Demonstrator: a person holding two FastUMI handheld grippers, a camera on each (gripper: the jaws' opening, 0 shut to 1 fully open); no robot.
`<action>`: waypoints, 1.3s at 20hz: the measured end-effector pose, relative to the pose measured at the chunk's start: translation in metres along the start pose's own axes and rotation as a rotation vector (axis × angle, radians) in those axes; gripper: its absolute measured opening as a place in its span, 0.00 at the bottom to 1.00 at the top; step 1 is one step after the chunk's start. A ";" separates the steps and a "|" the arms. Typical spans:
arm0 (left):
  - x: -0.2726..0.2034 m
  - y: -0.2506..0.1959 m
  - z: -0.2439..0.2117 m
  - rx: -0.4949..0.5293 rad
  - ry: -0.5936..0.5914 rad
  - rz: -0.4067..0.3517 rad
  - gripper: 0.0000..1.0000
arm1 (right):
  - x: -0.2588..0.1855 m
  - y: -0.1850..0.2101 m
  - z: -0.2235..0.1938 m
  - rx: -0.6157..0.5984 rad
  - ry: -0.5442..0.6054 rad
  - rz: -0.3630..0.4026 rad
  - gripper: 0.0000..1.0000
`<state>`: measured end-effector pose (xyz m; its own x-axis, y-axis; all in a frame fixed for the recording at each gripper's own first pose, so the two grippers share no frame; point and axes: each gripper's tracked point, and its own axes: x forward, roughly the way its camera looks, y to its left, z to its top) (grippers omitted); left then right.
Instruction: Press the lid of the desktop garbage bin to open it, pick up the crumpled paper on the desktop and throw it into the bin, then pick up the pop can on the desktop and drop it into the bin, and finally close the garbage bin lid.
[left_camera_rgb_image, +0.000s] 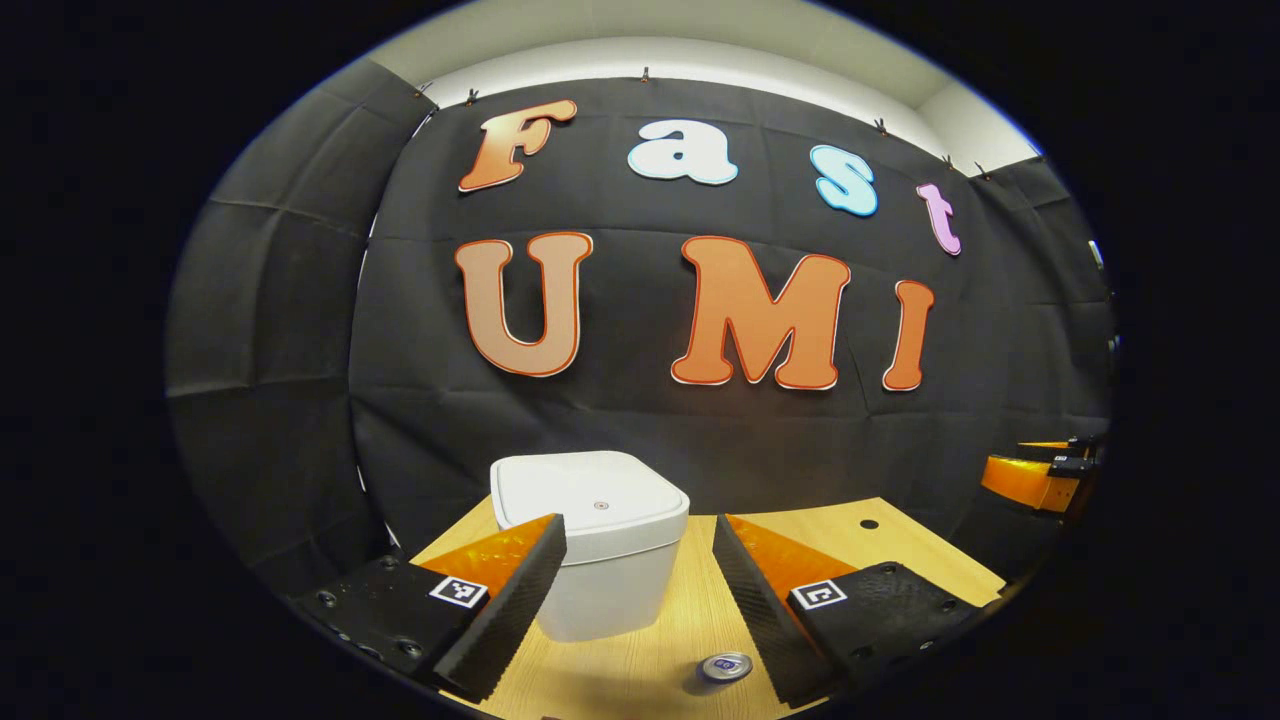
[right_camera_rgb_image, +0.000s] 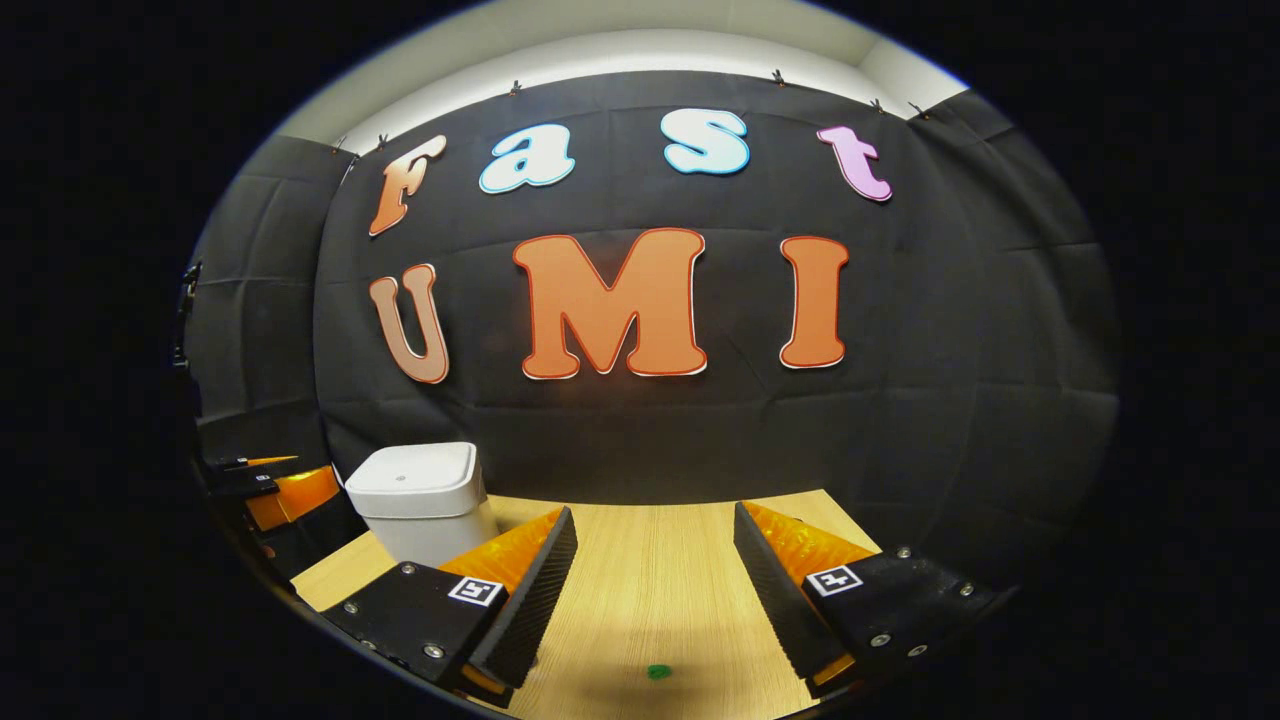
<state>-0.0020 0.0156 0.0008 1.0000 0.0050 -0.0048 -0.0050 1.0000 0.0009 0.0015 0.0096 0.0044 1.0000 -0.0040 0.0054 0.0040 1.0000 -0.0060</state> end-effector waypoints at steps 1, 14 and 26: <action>0.000 0.000 0.001 0.001 -0.001 -0.001 0.94 | -0.001 0.001 0.000 -0.001 -0.001 0.001 0.94; -0.007 0.008 -0.002 -0.019 0.007 0.017 0.94 | -0.007 0.005 0.001 -0.015 -0.002 0.010 0.94; -0.010 0.007 -0.006 -0.017 0.016 0.022 0.93 | -0.008 -0.001 -0.004 0.006 0.011 0.008 0.94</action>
<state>-0.0121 0.0226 -0.0047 0.9994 0.0270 -0.0209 -0.0273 0.9995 -0.0157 -0.0068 0.0085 0.0005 1.0000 0.0038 -0.0055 -0.0038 1.0000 0.0003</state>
